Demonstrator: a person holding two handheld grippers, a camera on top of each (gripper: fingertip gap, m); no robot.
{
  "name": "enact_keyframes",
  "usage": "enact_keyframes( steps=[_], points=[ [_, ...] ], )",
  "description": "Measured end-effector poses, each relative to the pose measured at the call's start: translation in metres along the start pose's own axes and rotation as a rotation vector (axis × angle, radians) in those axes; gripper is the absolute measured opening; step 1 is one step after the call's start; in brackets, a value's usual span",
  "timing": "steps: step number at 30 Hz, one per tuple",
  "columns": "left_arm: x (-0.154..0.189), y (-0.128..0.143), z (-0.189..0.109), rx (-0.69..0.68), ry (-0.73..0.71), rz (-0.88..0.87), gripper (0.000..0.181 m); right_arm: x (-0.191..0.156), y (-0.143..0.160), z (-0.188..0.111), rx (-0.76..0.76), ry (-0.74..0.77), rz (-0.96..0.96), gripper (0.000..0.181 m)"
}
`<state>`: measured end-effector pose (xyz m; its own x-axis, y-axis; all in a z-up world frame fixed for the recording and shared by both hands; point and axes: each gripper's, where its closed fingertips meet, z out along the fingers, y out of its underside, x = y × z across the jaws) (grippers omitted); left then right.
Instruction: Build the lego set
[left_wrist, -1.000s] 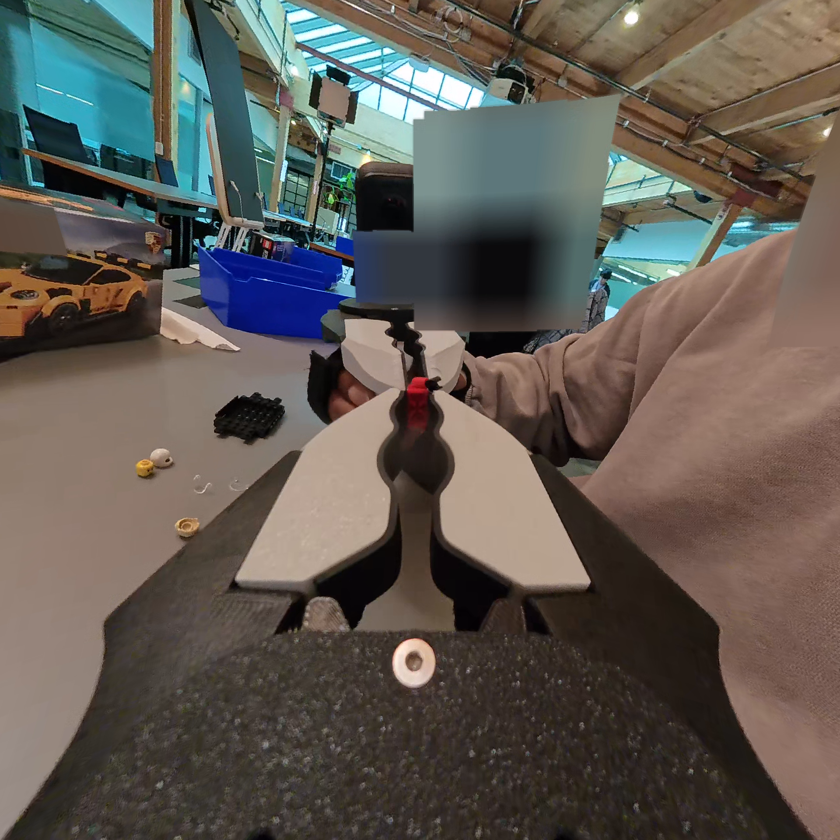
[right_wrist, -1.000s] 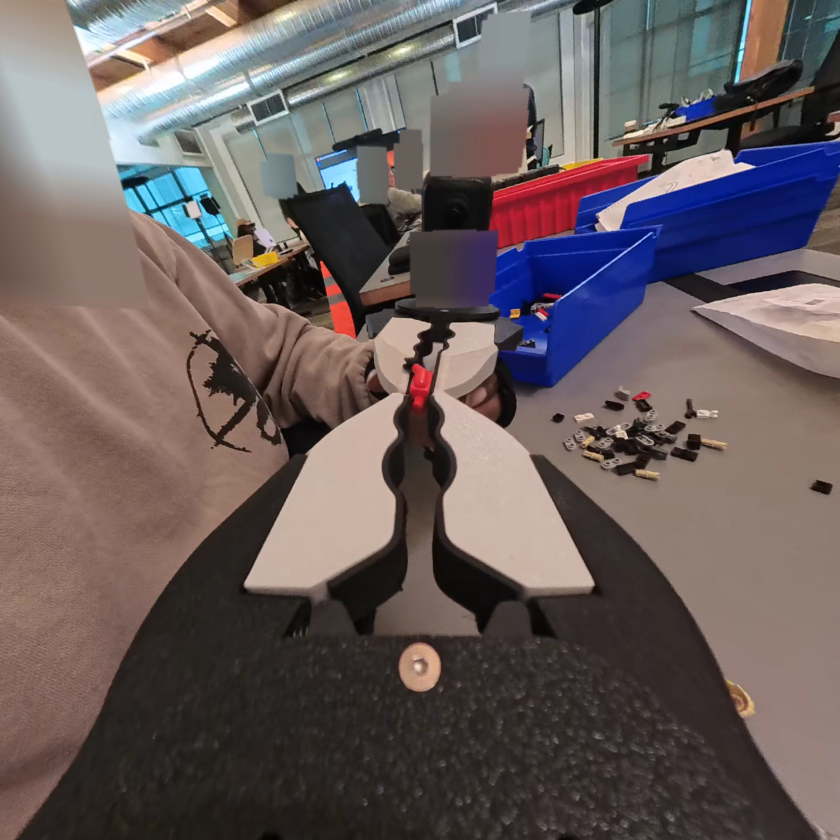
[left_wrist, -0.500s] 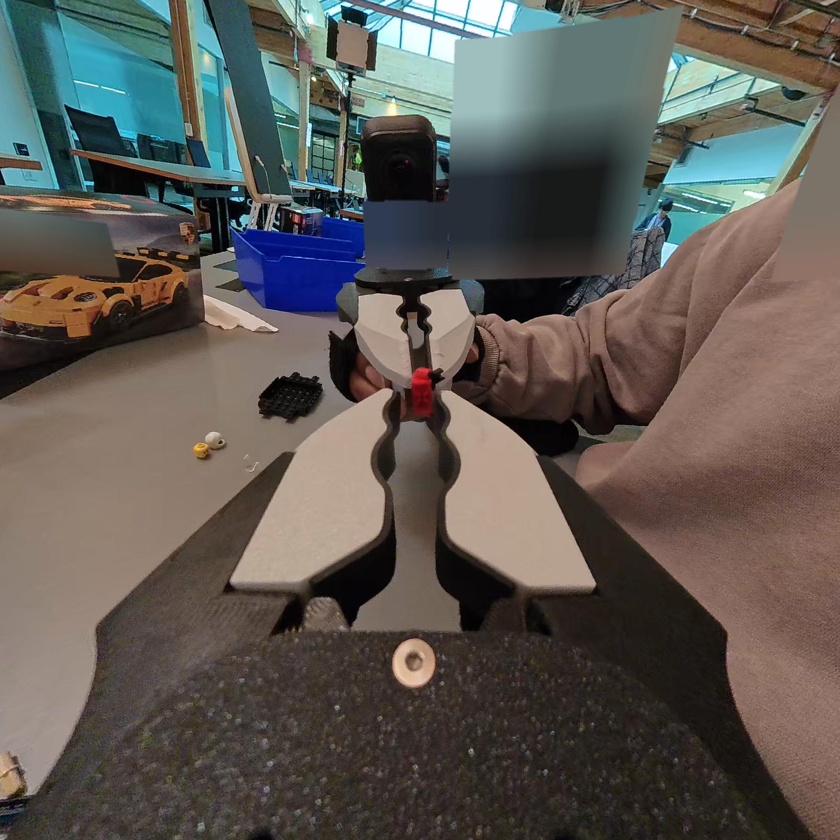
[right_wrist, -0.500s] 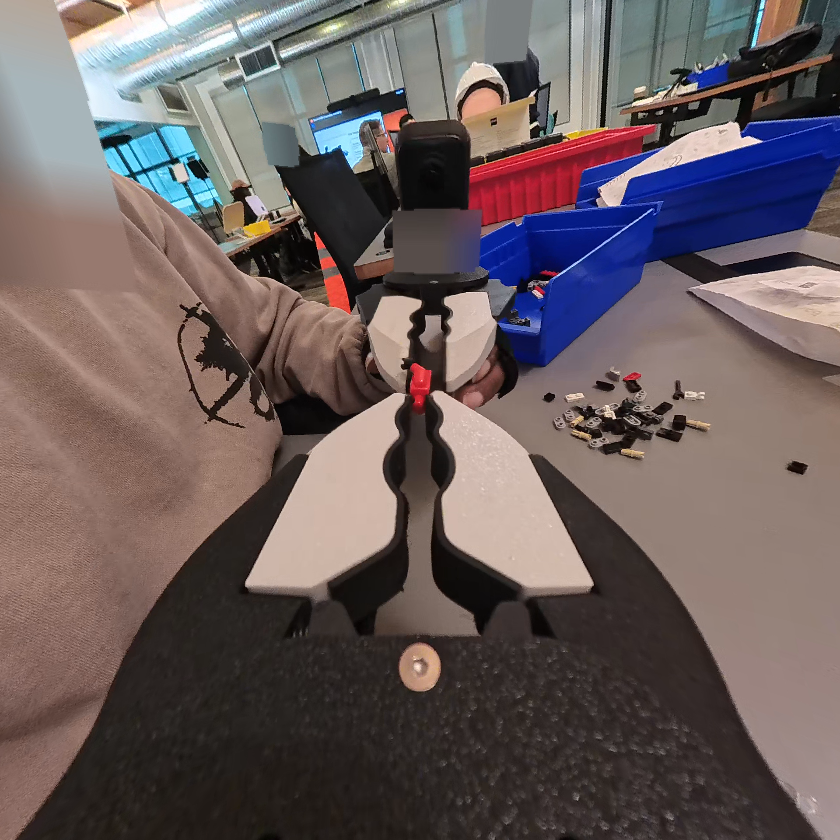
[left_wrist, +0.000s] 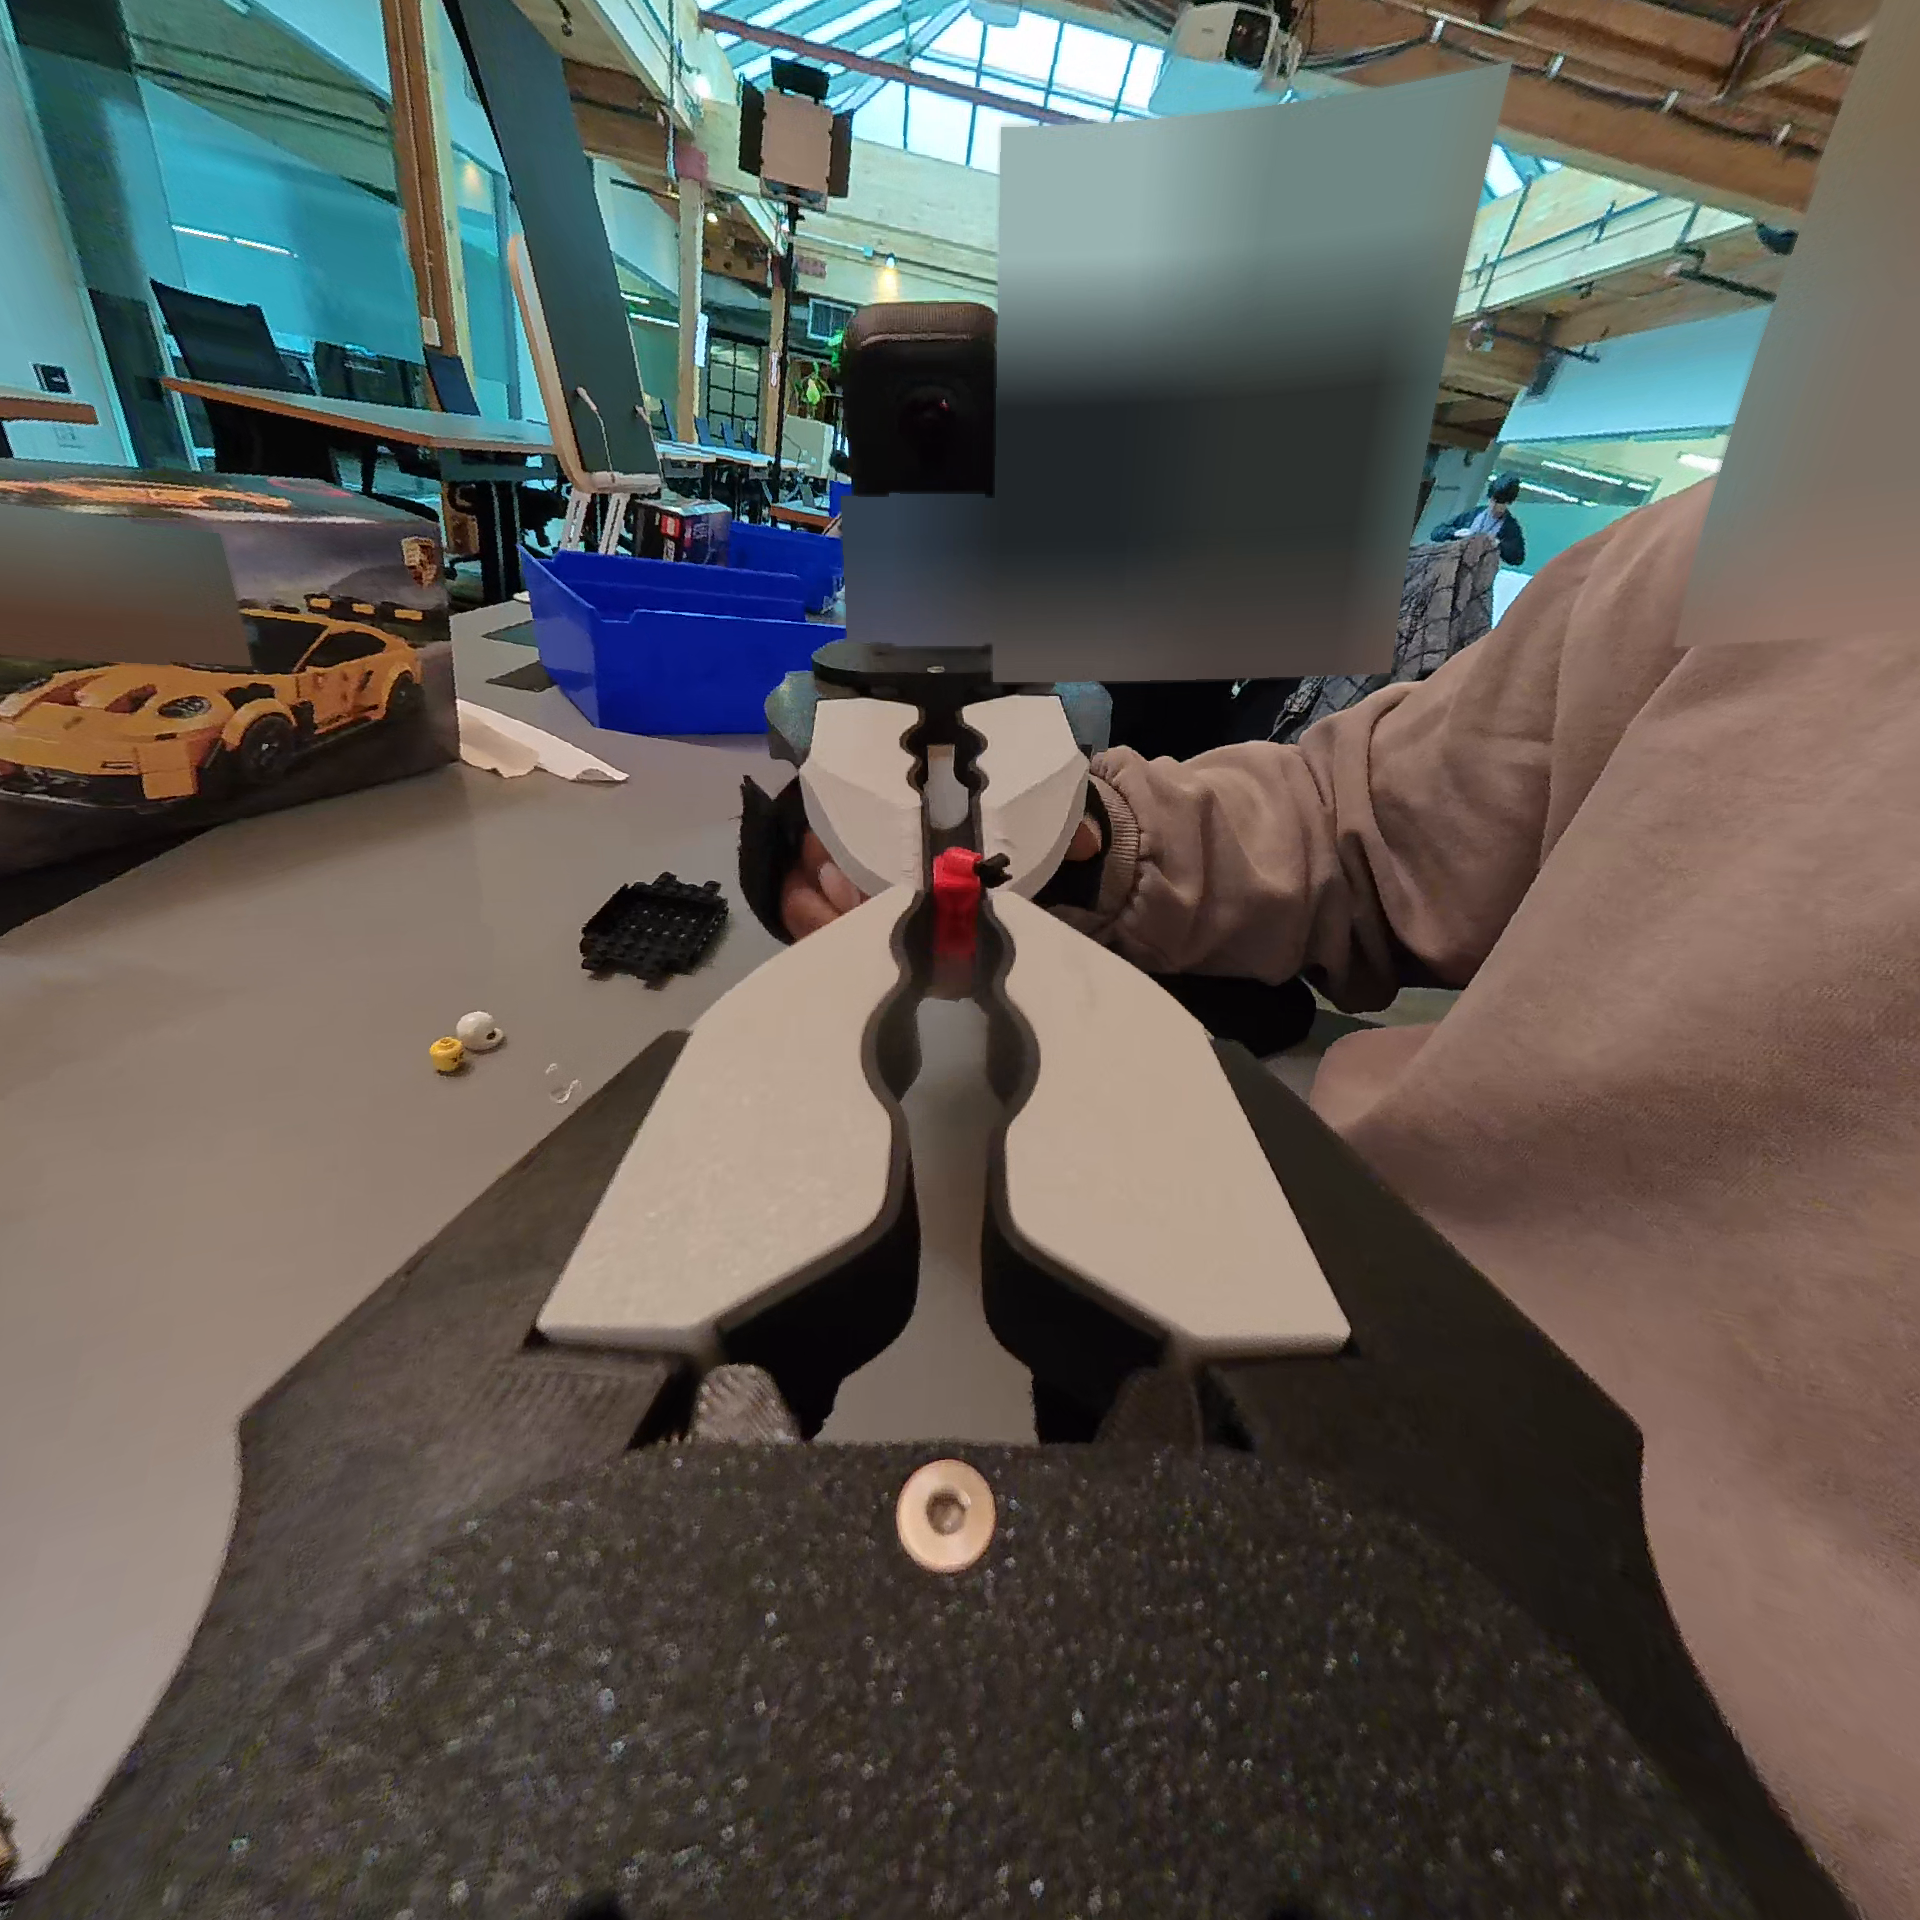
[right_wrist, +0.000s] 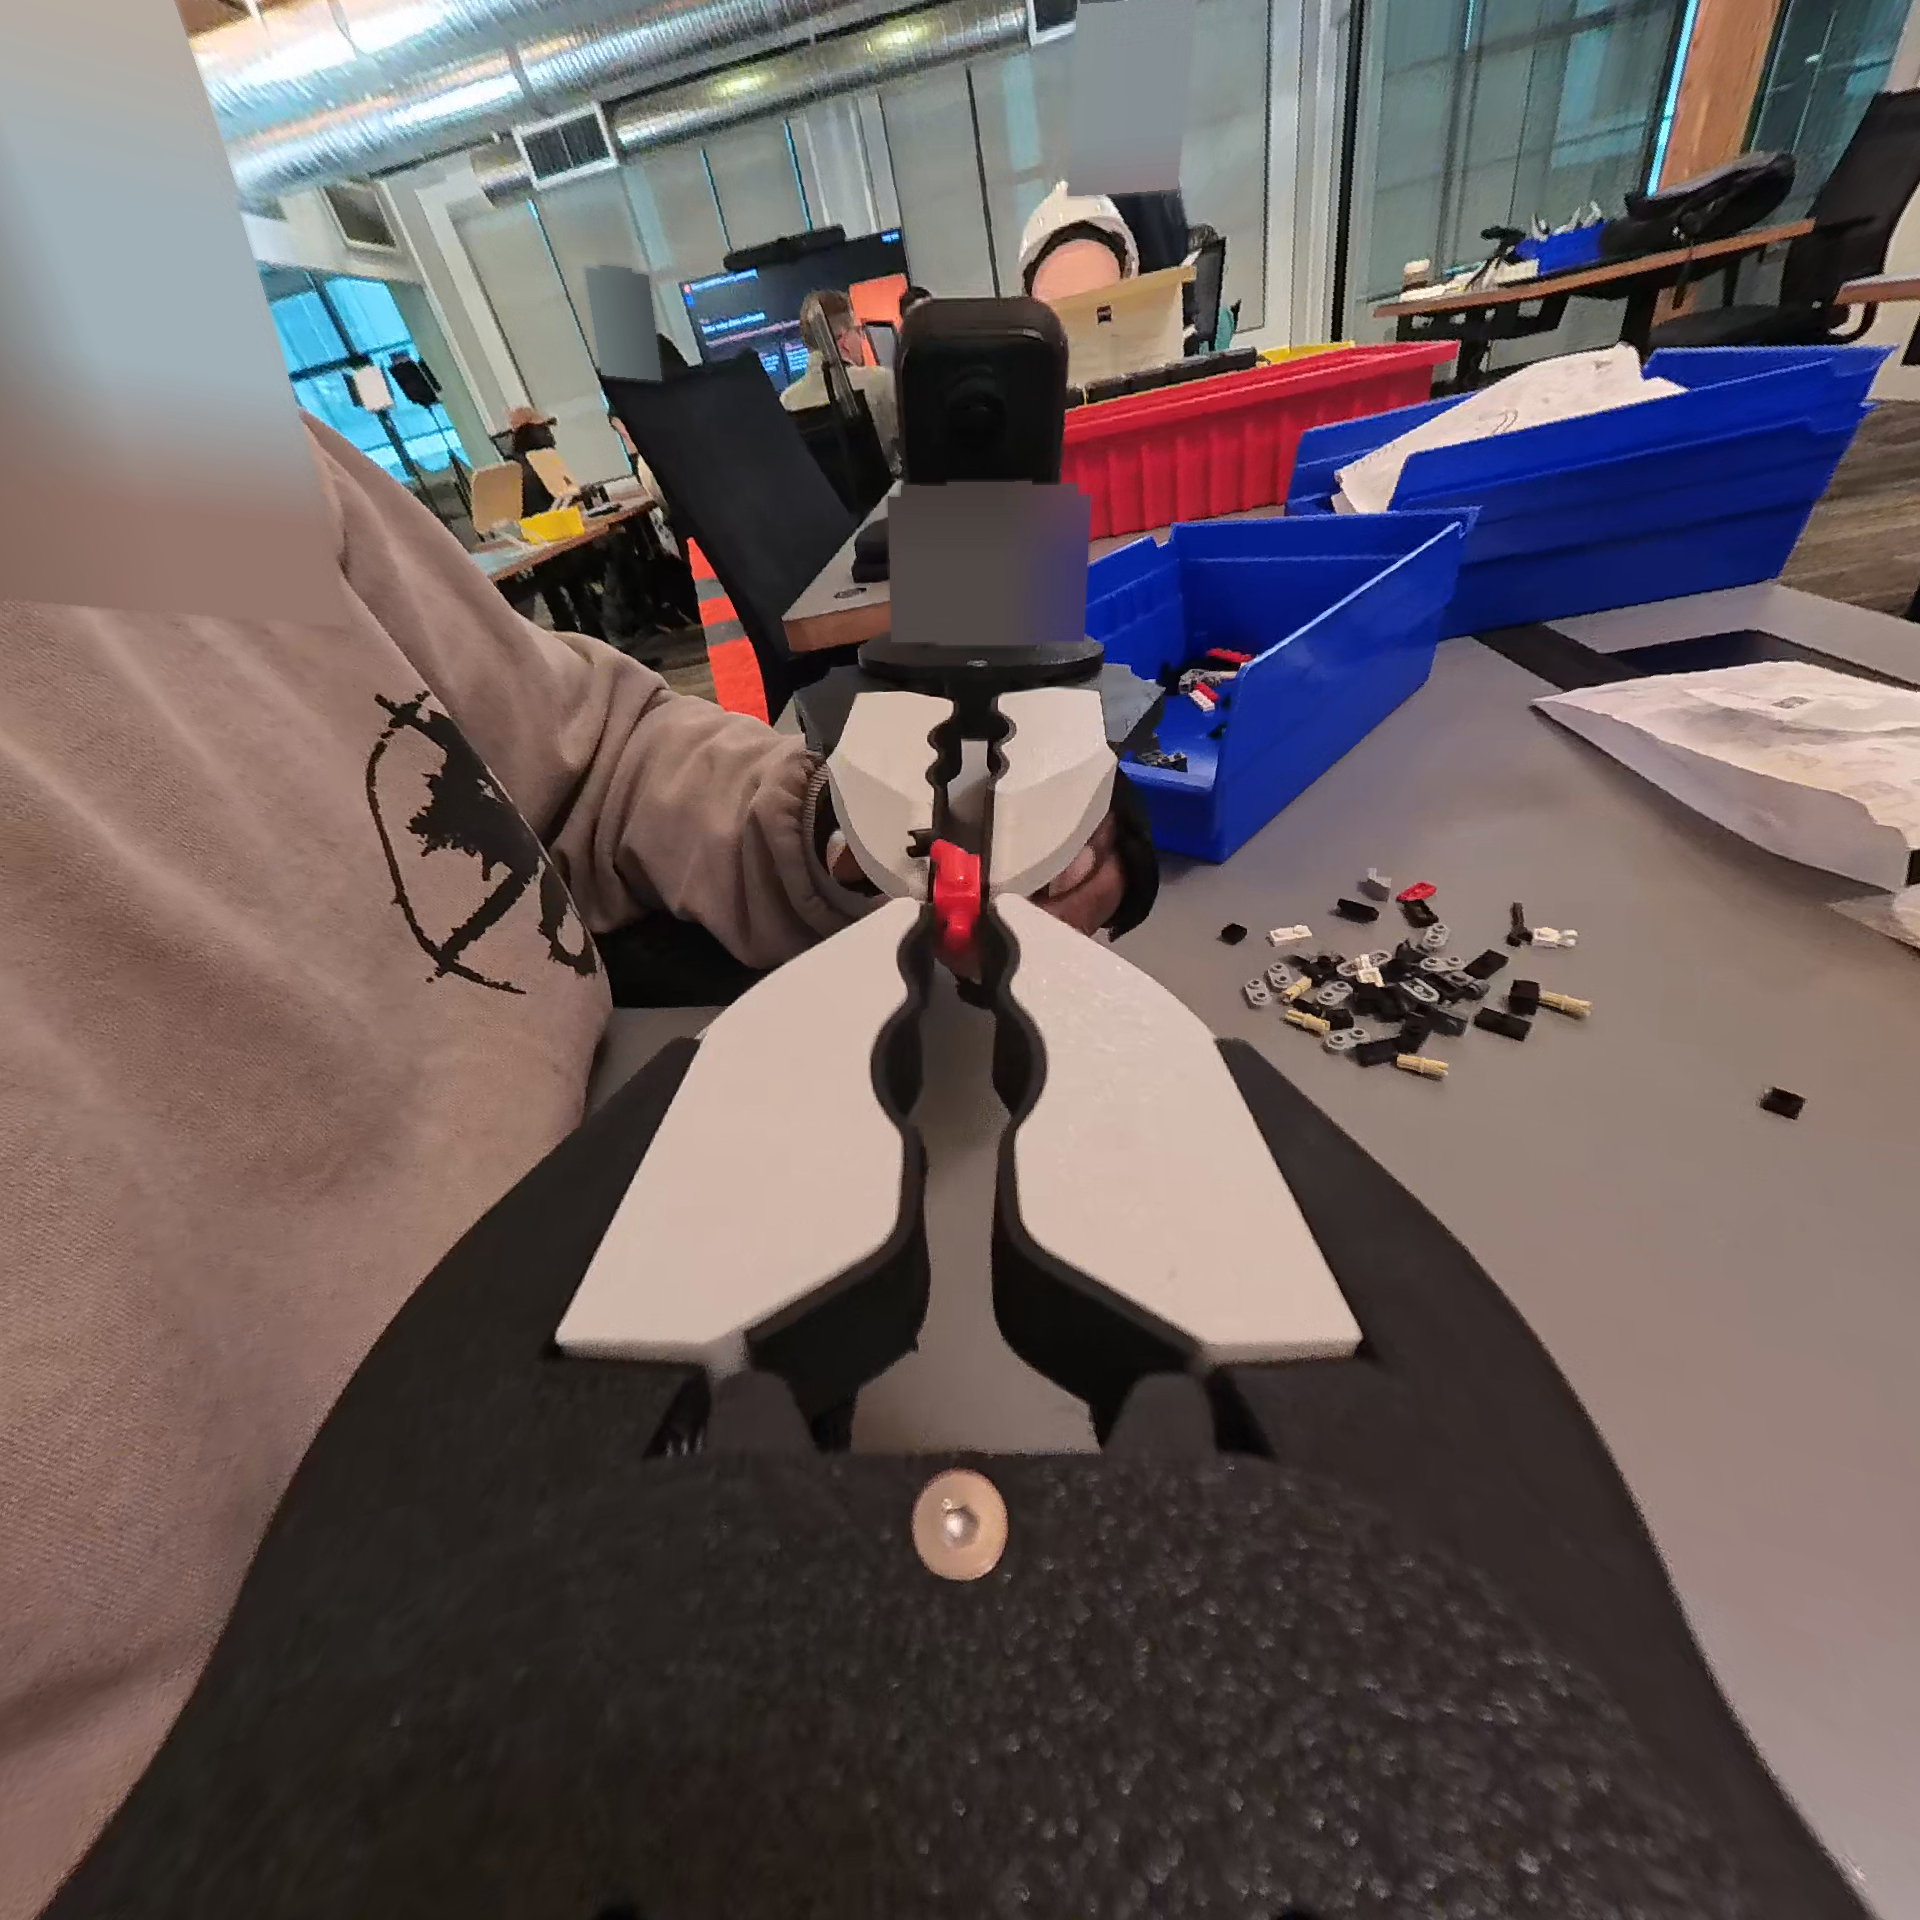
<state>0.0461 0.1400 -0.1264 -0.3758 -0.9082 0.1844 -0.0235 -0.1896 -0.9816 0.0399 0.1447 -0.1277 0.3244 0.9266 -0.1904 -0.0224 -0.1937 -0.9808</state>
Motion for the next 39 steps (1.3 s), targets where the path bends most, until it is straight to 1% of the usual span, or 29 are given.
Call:
enact_keyframes(
  steps=[3,4,5,7,9,11,13,15,20,23,26,28,30,33,37,39],
  points=[
    [-0.004,0.004,0.0,-0.024,-0.015,0.002,0.007,0.003,0.003,-0.001,-0.029,0.013,-0.008,0.007],
    [-0.011,0.004,-0.002,-0.039,-0.048,0.002,0.011,0.006,0.004,-0.005,-0.039,0.024,-0.019,0.007],
    [-0.024,0.007,-0.008,-0.064,-0.105,-0.003,0.021,0.012,0.001,-0.011,-0.043,0.045,-0.022,0.007],
    [-0.054,0.028,-0.022,-0.216,-0.23,0.008,0.028,0.029,0.0,-0.028,-0.072,0.122,-0.04,0.007],
    [-0.073,0.056,-0.031,-0.369,-0.301,0.03,0.03,0.045,0.002,-0.043,-0.098,0.194,-0.044,0.007],
    [-0.08,0.082,-0.03,-0.491,-0.306,-0.001,0.032,0.057,0.008,-0.051,-0.123,0.237,-0.035,0.007],
    [-0.089,0.104,-0.027,-0.598,-0.324,0.004,0.033,0.06,0.014,-0.052,-0.139,0.245,-0.022,0.007],
    [-0.097,0.117,-0.023,-0.667,-0.332,0.003,0.033,0.06,0.019,-0.049,-0.155,0.241,-0.018,0.007],
    [-0.106,0.127,-0.014,-0.732,-0.347,-0.009,0.025,0.057,0.031,-0.045,-0.189,0.225,-0.004,0.007],
    [-0.111,0.128,-0.014,-0.754,-0.383,0.042,0.009,0.058,0.039,-0.042,-0.222,0.226,0.0,0.007],
    [-0.107,0.127,-0.013,-0.759,-0.376,0.066,0.008,0.062,0.047,-0.039,-0.27,0.251,-0.013,0.007],
    [-0.098,0.123,-0.009,-0.74,-0.337,0.045,0.008,0.065,0.053,-0.037,-0.326,0.276,-0.044,0.007],
    [-0.087,0.122,-0.006,-0.746,-0.292,0.036,0.008,0.066,0.06,-0.035,-0.396,0.286,-0.071,0.007],
    [-0.072,0.129,-0.003,-0.792,-0.231,0.051,0.008,0.066,0.072,-0.03,-0.528,0.285,-0.121,0.007],
    [-0.06,0.137,0.002,-0.821,-0.182,0.071,0.008,0.057,0.088,-0.021,-0.684,0.215,-0.163,0.007],
    [-0.055,0.135,0.002,-0.817,-0.165,0.071,0.008,0.054,0.089,-0.015,-0.69,0.18,-0.165,0.007]
  ],
)
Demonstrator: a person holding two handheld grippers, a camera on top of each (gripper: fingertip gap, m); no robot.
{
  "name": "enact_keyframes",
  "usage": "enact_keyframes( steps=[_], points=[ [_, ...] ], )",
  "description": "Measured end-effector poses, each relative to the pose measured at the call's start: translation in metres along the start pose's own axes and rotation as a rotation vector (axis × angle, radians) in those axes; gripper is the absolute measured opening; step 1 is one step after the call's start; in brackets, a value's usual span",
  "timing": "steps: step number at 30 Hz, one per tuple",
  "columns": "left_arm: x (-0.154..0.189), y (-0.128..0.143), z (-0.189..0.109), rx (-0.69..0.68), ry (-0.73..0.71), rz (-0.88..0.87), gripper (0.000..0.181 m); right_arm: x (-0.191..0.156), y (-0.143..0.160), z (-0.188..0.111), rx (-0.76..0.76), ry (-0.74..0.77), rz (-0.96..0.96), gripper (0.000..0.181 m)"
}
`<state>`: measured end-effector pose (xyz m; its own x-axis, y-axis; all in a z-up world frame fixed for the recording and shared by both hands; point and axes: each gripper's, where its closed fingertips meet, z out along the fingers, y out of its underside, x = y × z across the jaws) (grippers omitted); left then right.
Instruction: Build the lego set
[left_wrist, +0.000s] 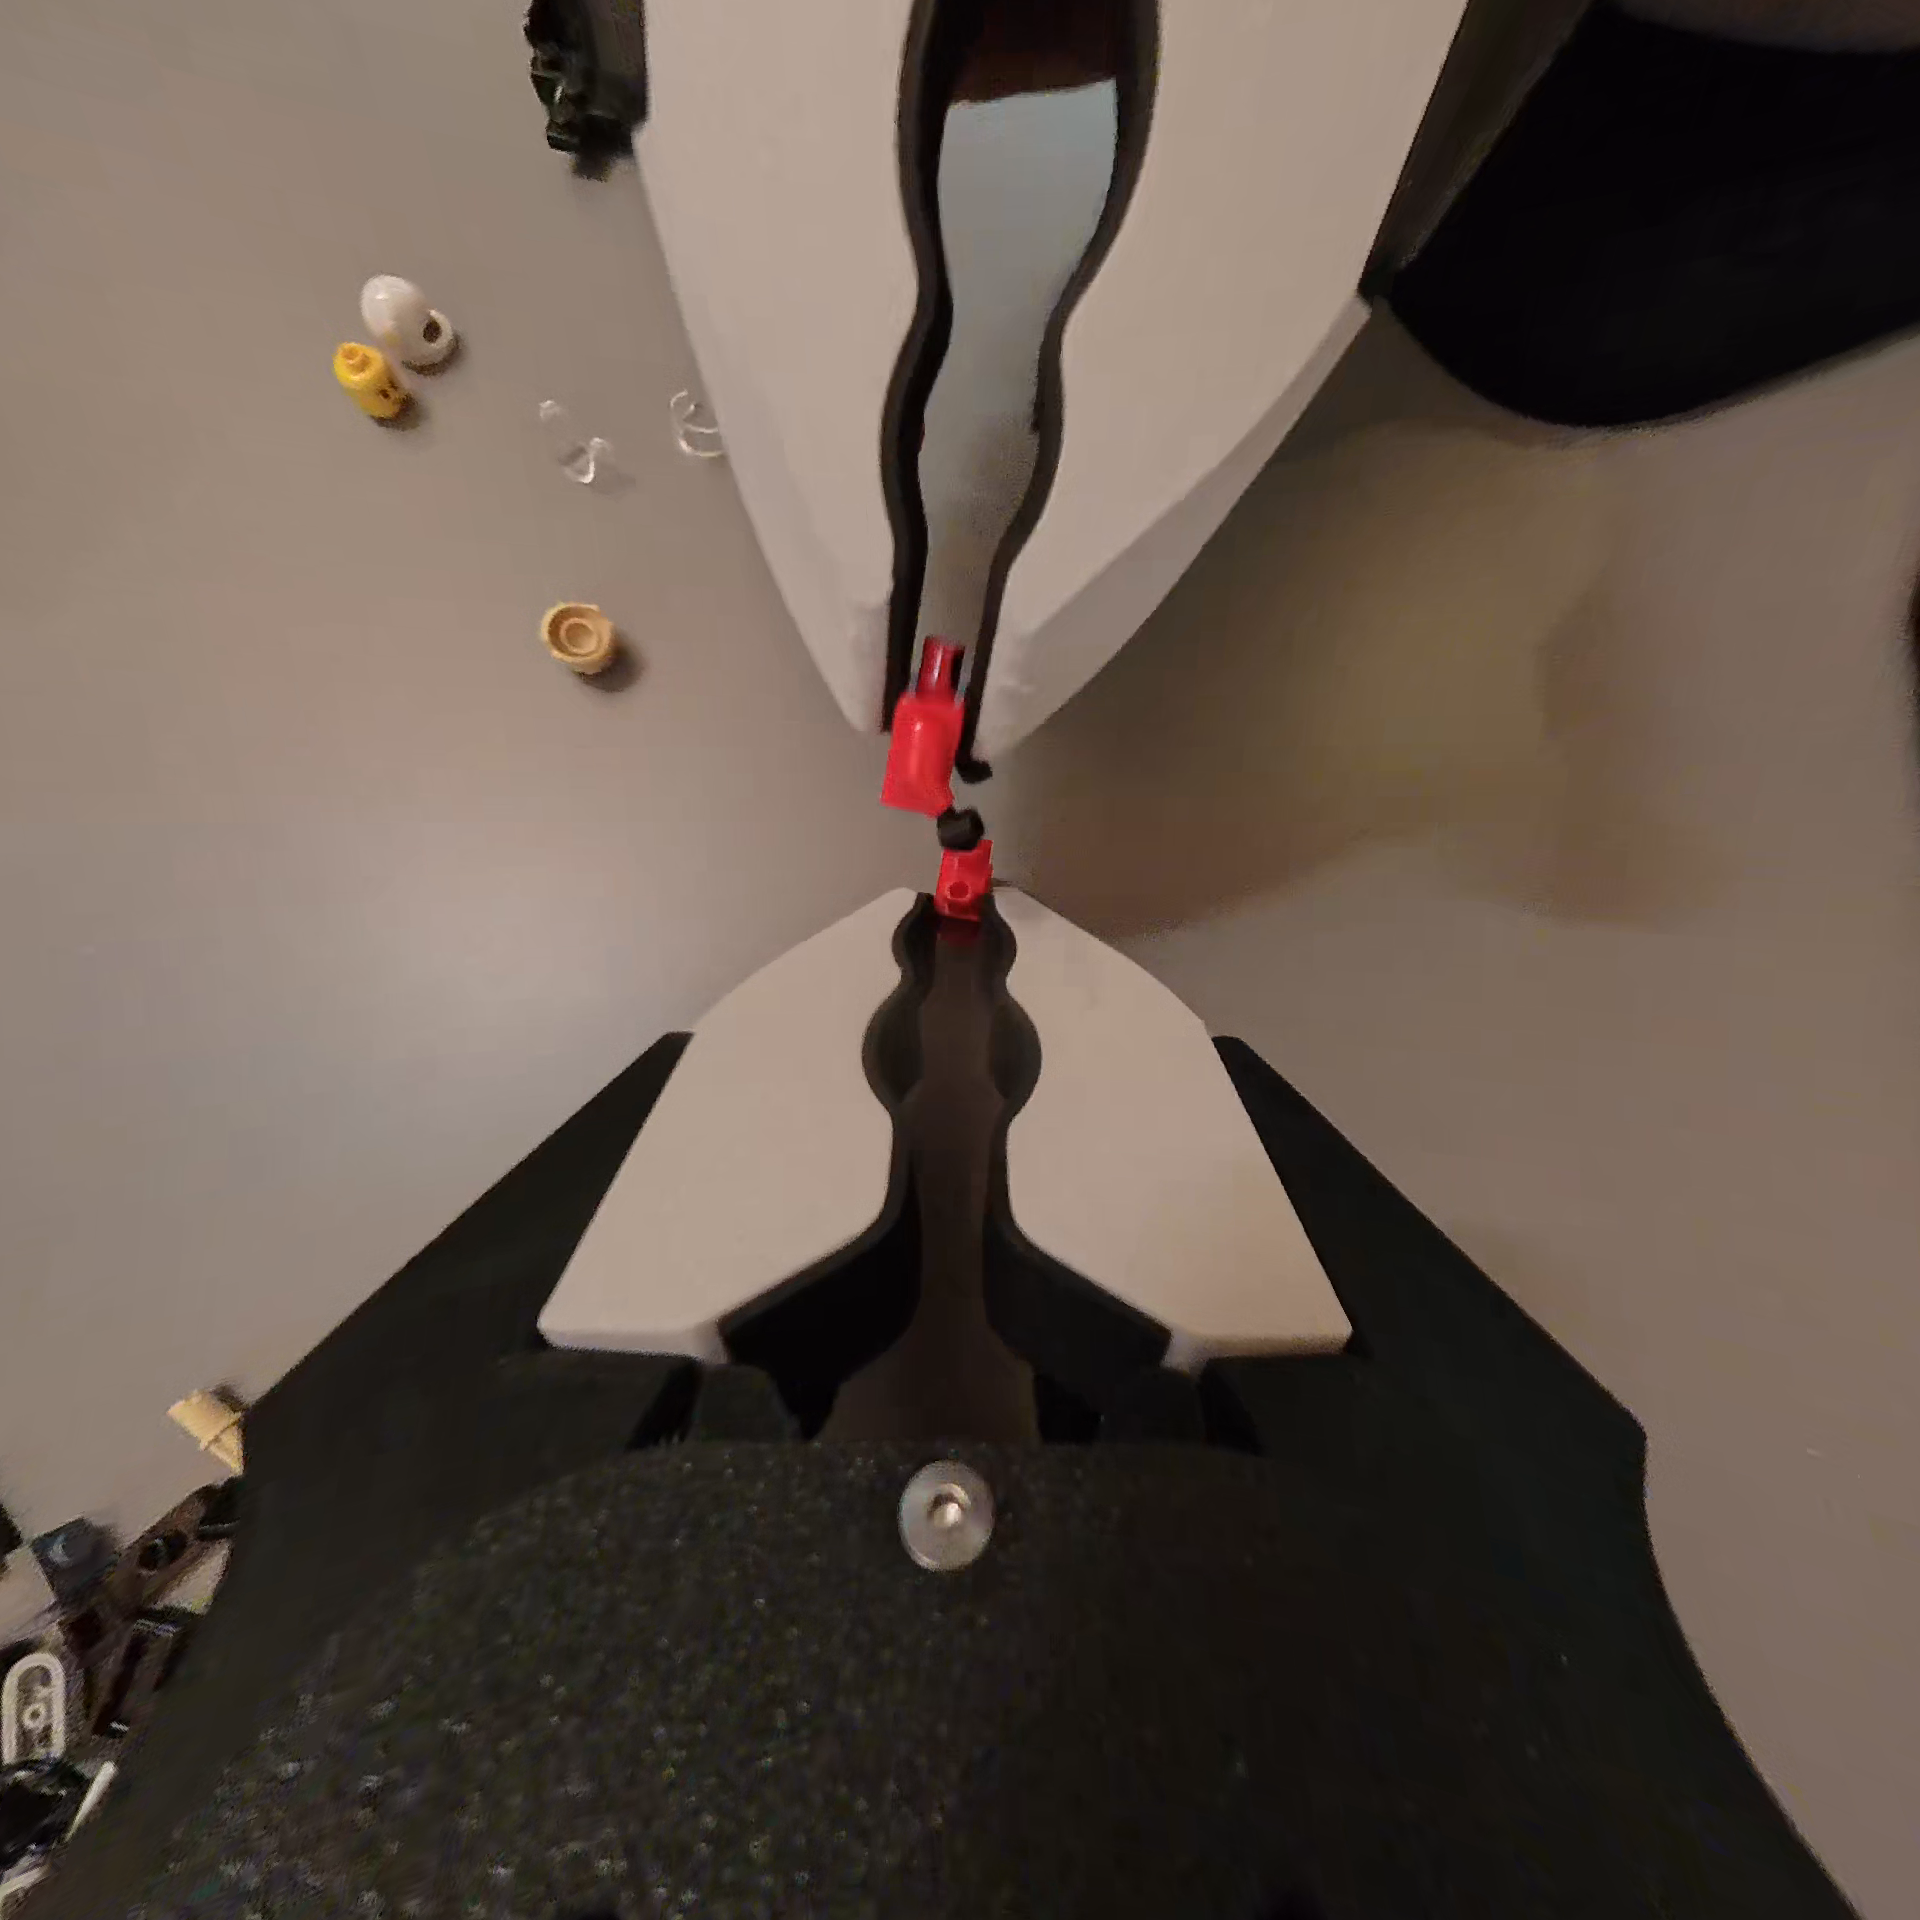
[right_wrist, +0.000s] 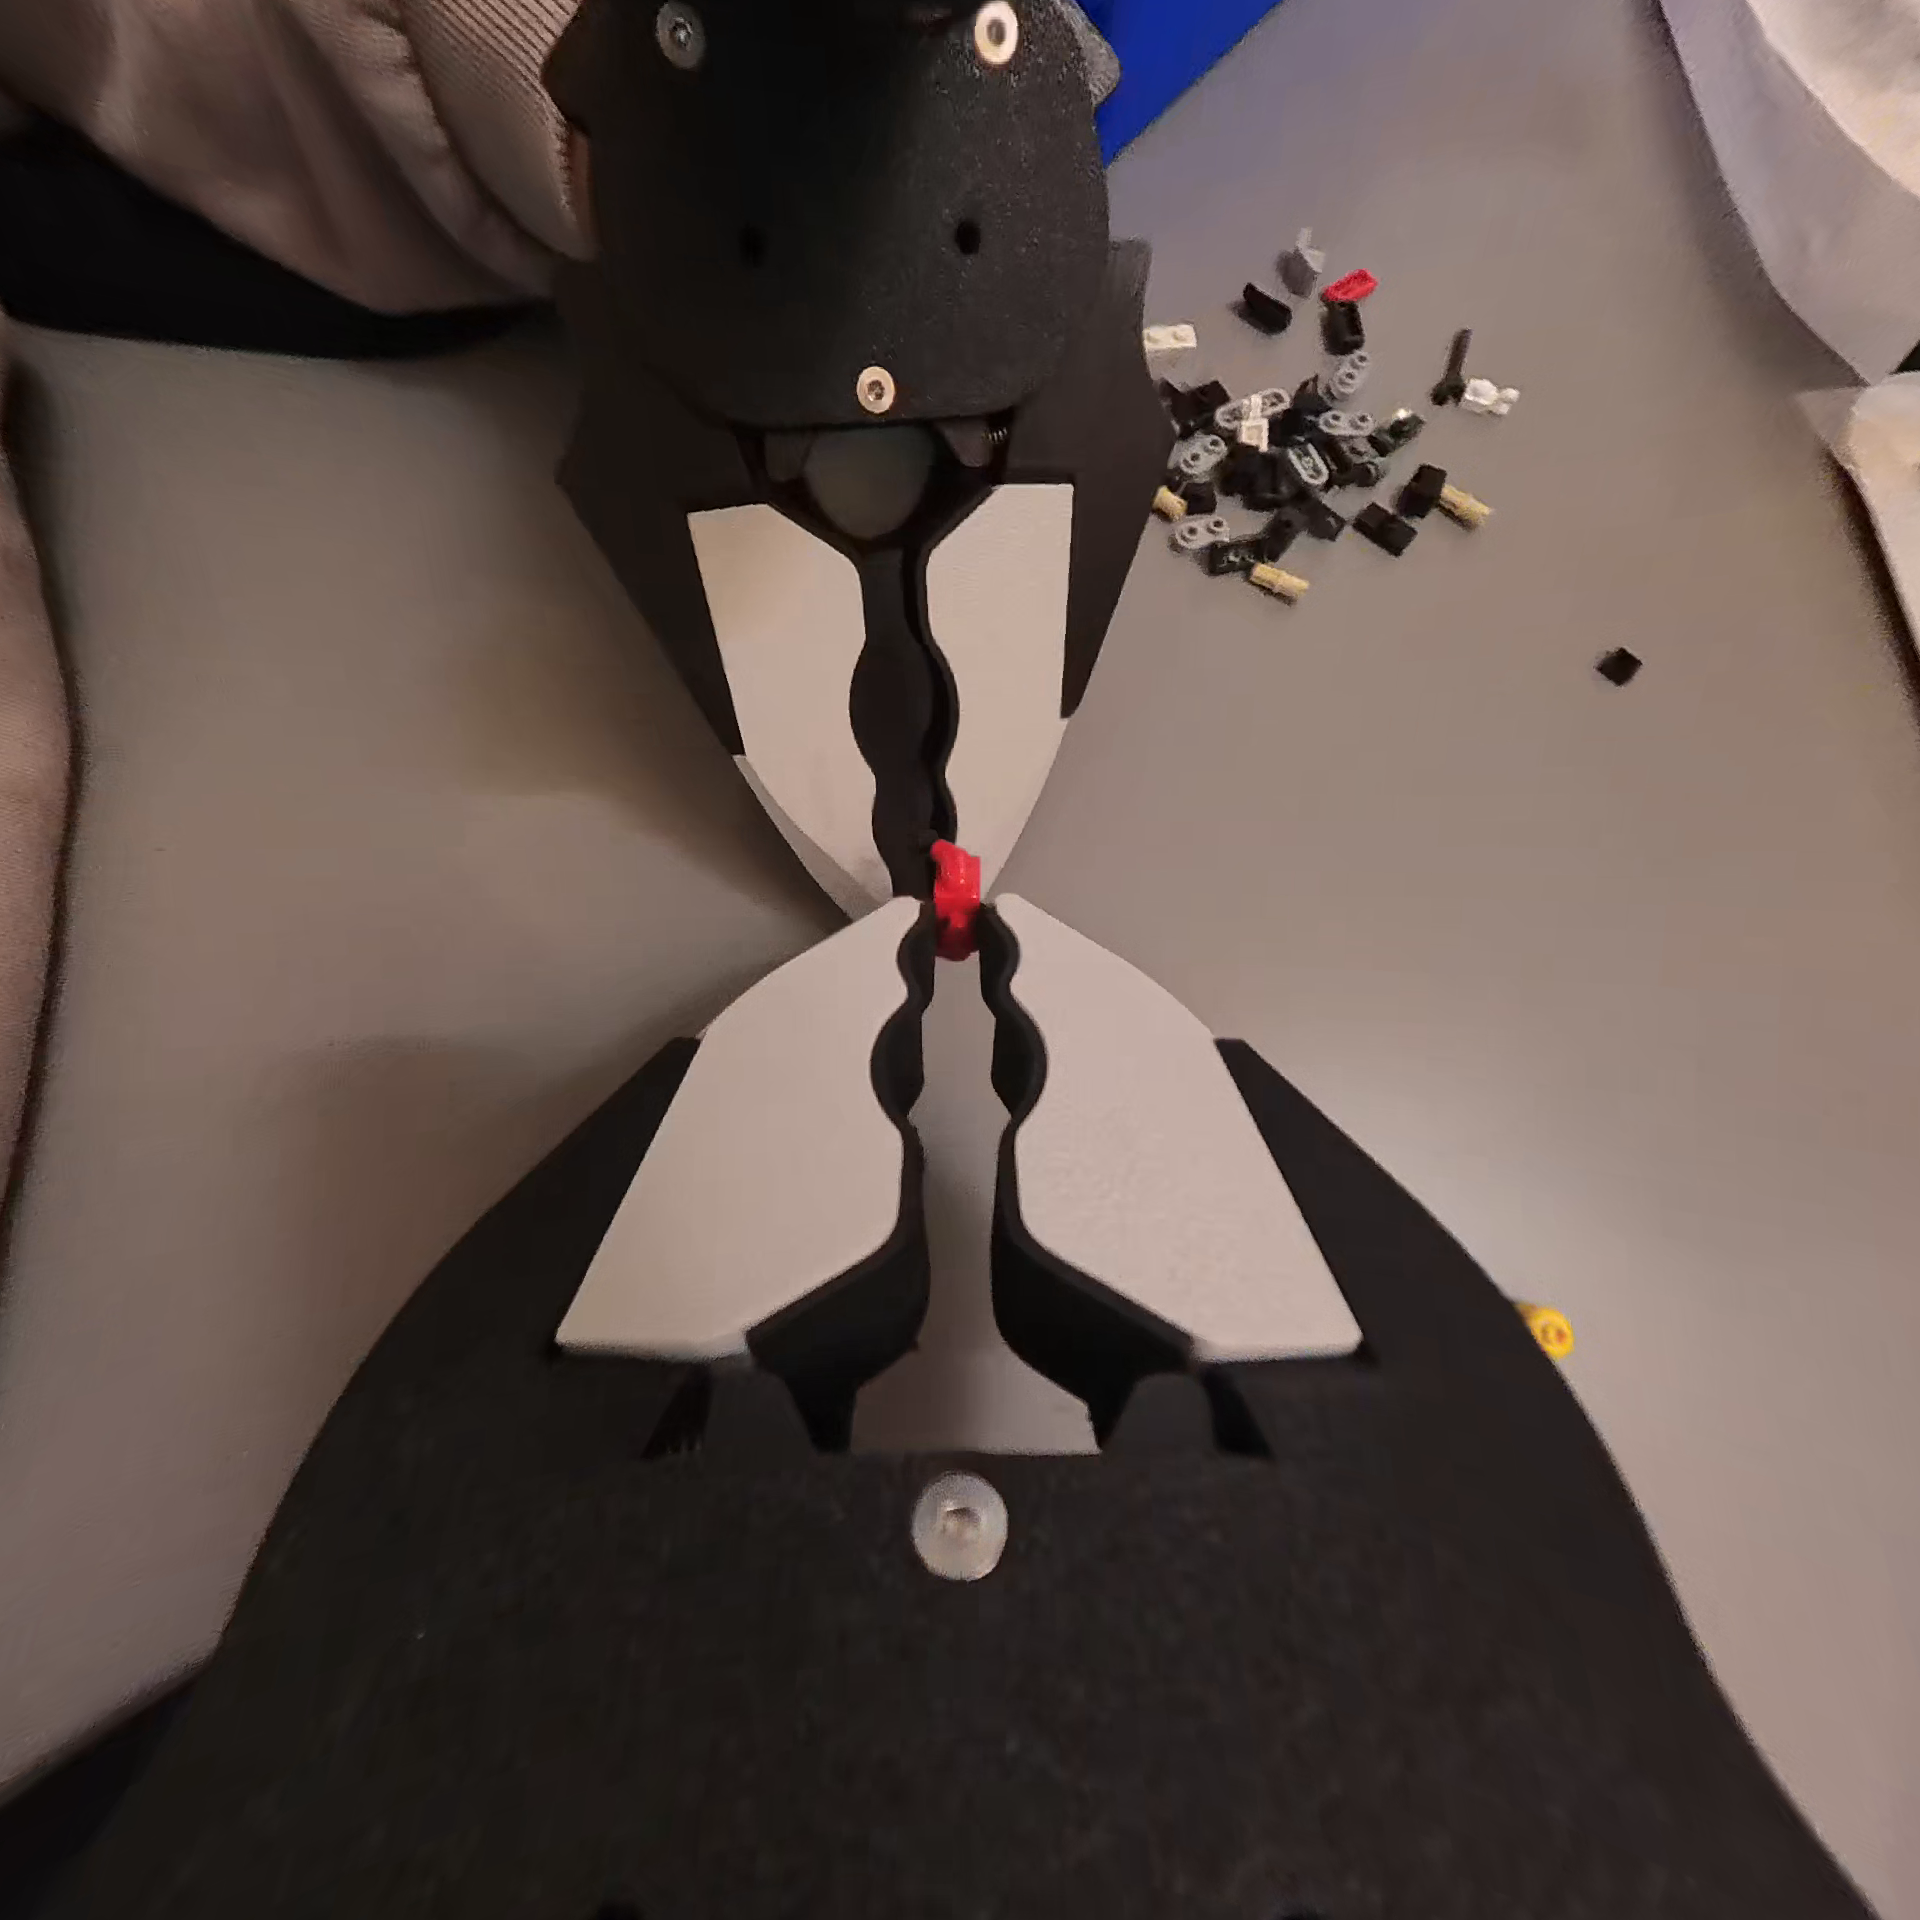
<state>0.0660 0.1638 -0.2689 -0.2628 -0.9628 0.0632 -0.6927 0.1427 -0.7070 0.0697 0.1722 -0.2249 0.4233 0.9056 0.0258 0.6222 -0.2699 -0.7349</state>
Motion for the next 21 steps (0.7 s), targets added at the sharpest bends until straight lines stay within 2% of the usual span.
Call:
enact_keyframes(
  steps=[6,8,13,17,21],
  points=[
    [0.005,-0.009,-0.018,0.074,0.045,-0.034,0.008,-0.005,-0.004,-0.002,0.078,-0.05,0.045,0.007],
    [0.004,-0.007,-0.02,0.067,0.042,-0.03,0.008,-0.003,0.004,-0.002,0.041,-0.034,0.051,0.007],
    [0.006,-0.002,-0.02,0.051,0.053,-0.028,0.008,0.003,0.038,0.006,-0.165,0.018,0.044,0.007],
    [0.009,-0.003,-0.019,0.051,0.061,-0.024,0.008,0.002,0.046,0.012,-0.218,0.015,0.034,0.008],
    [0.011,-0.003,-0.018,0.049,0.065,-0.018,0.008,0.001,0.04,0.012,-0.187,0.027,0.017,0.016]
  ],
)
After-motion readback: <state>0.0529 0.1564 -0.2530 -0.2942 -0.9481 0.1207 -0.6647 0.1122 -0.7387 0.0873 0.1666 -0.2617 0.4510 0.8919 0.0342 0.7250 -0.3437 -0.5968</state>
